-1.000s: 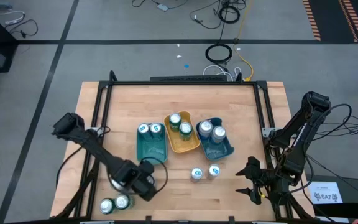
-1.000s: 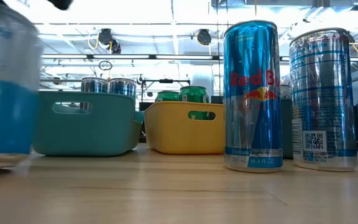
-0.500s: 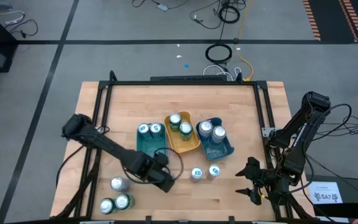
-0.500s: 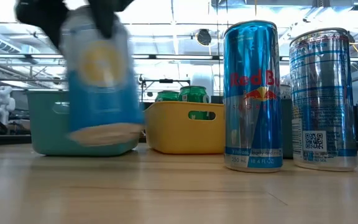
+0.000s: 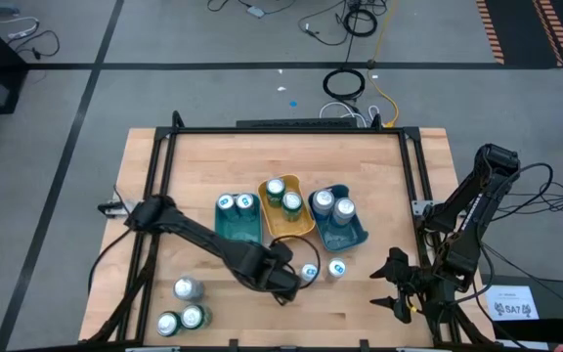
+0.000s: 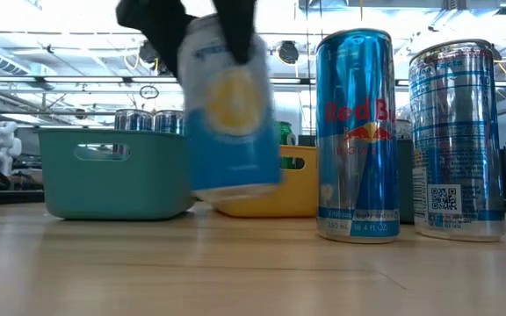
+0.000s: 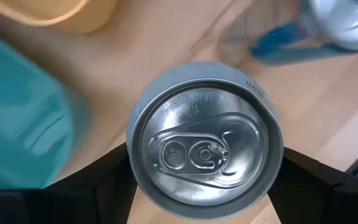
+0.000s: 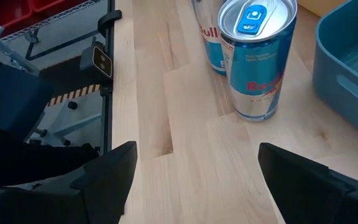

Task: Sort soda cans
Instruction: Move the blue and white soda can to the center

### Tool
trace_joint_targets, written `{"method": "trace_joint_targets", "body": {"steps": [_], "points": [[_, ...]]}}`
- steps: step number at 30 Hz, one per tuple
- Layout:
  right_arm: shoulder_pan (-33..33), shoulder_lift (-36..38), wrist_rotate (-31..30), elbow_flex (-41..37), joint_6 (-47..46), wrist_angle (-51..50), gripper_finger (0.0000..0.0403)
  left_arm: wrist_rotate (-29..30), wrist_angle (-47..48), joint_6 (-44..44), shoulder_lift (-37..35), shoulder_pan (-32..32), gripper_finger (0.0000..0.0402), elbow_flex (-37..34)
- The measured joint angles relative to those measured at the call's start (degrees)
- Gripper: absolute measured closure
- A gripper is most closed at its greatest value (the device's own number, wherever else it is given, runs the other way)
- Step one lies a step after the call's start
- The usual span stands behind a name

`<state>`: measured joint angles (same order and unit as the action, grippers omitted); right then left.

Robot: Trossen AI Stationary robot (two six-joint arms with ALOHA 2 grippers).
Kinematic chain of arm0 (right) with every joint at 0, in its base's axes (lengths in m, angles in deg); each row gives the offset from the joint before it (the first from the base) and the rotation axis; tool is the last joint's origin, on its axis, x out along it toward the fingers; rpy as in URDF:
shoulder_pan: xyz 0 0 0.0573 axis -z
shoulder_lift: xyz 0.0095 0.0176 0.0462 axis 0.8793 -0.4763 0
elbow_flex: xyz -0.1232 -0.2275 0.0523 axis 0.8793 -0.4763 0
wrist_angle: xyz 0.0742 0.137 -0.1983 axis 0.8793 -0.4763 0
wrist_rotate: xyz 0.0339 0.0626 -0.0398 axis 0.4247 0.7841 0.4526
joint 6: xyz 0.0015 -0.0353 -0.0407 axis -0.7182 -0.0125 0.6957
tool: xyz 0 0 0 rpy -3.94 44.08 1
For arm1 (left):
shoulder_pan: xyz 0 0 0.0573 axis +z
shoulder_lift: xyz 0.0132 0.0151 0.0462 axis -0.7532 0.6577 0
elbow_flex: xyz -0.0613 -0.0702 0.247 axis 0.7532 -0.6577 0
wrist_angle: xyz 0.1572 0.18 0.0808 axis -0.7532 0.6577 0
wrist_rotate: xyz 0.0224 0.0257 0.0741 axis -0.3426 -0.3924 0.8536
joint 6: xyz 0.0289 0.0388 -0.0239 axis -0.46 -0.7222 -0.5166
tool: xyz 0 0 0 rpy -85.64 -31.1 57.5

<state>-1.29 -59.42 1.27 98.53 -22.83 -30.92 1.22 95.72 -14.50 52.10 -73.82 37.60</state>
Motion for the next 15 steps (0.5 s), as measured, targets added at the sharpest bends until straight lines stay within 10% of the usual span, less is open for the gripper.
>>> {"method": "trace_joint_targets", "body": {"steps": [15], "points": [[0.0,0.0,0.0,0.0,0.4,0.3,0.0076,-0.7,-1.4,0.1,1.3,0.3,0.0074,-0.3]]}}
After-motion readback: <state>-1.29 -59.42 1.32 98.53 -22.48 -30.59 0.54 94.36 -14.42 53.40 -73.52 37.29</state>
